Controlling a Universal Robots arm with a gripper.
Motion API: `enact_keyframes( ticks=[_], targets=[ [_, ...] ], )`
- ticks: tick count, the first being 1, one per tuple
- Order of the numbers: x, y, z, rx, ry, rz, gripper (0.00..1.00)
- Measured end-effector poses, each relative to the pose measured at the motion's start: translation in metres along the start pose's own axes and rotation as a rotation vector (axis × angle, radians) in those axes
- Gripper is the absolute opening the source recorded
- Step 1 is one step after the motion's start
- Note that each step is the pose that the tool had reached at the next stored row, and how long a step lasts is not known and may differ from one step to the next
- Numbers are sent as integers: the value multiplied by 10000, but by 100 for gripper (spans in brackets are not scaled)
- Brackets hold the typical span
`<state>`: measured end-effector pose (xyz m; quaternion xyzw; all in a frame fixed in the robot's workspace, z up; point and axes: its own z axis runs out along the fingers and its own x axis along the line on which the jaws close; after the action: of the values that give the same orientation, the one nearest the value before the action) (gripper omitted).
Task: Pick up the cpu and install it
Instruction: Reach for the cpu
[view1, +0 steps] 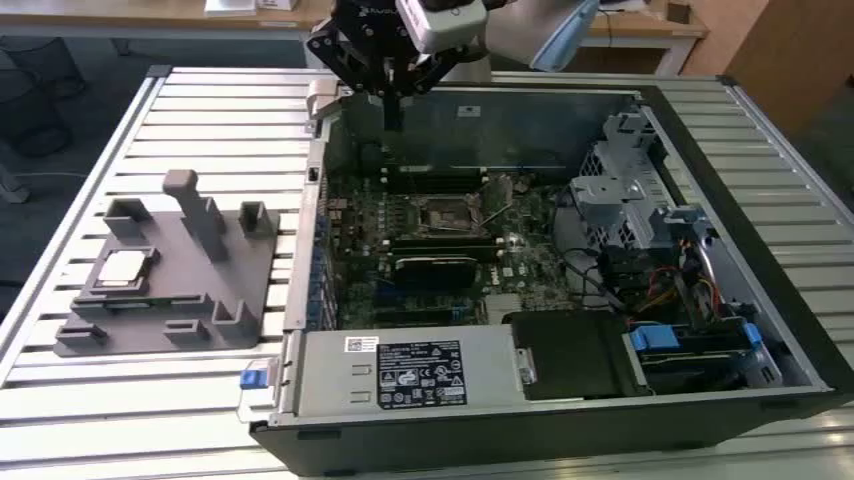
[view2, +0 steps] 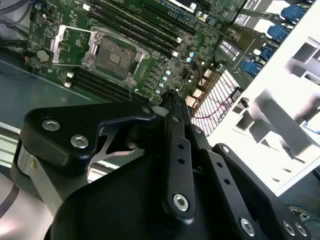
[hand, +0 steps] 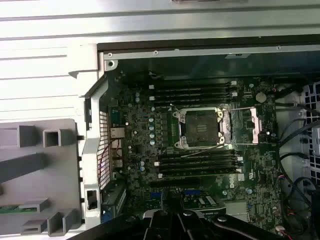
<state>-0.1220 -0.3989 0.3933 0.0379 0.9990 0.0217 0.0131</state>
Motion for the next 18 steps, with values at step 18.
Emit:
enact_keyframes(
  ticks=[18],
  targets=[
    [88,-7,0,-1,0,0,11]
  ],
)
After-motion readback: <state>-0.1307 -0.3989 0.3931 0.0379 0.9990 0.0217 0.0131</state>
